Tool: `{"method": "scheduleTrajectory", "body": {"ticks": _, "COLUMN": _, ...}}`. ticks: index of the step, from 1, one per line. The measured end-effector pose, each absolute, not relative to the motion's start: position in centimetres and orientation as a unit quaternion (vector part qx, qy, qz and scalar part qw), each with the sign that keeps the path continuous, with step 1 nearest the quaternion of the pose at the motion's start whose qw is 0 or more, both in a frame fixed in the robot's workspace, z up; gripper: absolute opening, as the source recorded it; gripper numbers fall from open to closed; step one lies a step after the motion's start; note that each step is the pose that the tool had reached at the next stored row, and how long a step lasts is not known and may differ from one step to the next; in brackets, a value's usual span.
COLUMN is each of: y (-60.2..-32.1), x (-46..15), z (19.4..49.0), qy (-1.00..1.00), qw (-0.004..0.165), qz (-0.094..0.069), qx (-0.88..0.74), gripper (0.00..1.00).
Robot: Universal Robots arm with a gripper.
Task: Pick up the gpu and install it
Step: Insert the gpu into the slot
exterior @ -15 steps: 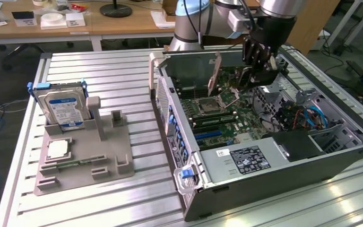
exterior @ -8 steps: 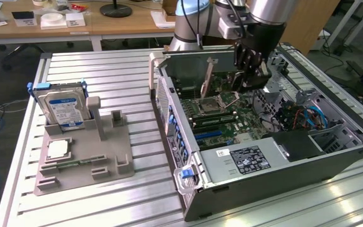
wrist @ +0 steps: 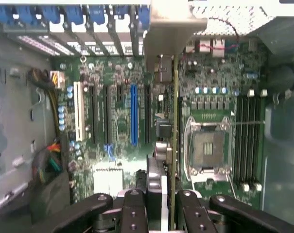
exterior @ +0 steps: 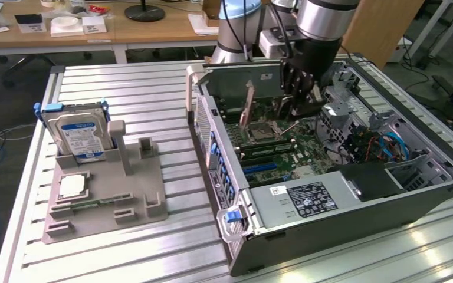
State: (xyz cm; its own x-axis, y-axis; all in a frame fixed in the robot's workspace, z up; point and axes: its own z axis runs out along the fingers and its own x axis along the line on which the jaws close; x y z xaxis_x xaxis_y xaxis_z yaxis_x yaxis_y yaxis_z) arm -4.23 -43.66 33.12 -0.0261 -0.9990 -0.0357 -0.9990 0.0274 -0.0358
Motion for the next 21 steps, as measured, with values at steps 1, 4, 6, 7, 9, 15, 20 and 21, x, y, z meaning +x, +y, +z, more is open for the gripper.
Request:
{"method": "scheduleTrajectory", "body": {"ticks": 1, "y": -43.7, "x": -4.3, "z": 32.9, "qy": 0.716, "qw": 0.025, "qz": 0.0, "qx": -0.697, "gripper": 0.28}}
{"method": "scheduleTrajectory", "body": {"ticks": 4, "y": -44.4, "x": -4.5, "z": 32.4, "qy": 0.716, "qw": 0.025, "qz": 0.0, "qx": -0.697, "gripper": 0.28}}
{"method": "scheduleTrajectory", "body": {"ticks": 6, "y": -45.0, "x": -4.6, "z": 32.2, "qy": 0.716, "qw": 0.025, "qz": 0.0, "qx": -0.697, "gripper": 0.28}}
{"method": "scheduleTrajectory", "body": {"ticks": 7, "y": -45.2, "x": -4.6, "z": 32.1, "qy": 0.716, "qw": 0.025, "qz": 0.0, "qx": -0.697, "gripper": 0.28}}
{"method": "scheduleTrajectory", "body": {"ticks": 9, "y": -45.5, "x": -4.6, "z": 31.9, "qy": 0.716, "qw": 0.025, "qz": 0.0, "qx": -0.697, "gripper": 0.28}}
{"method": "scheduleTrajectory", "body": {"ticks": 15, "y": -45.5, "x": -5.3, "z": 31.3, "qy": 0.715, "qw": 0.027, "qz": 0.002, "qx": -0.698, "gripper": 0.28}}
{"method": "scheduleTrajectory", "body": {"ticks": 20, "y": -45.5, "x": -5.5, "z": 30.3, "qy": 0.713, "qw": 0.027, "qz": 0.002, "qx": -0.701, "gripper": 0.28}}
{"method": "scheduleTrajectory", "body": {"ticks": 21, "y": -45.5, "x": -5.5, "z": 30.2, "qy": 0.713, "qw": 0.026, "qz": 0.002, "qx": -0.701, "gripper": 0.28}}
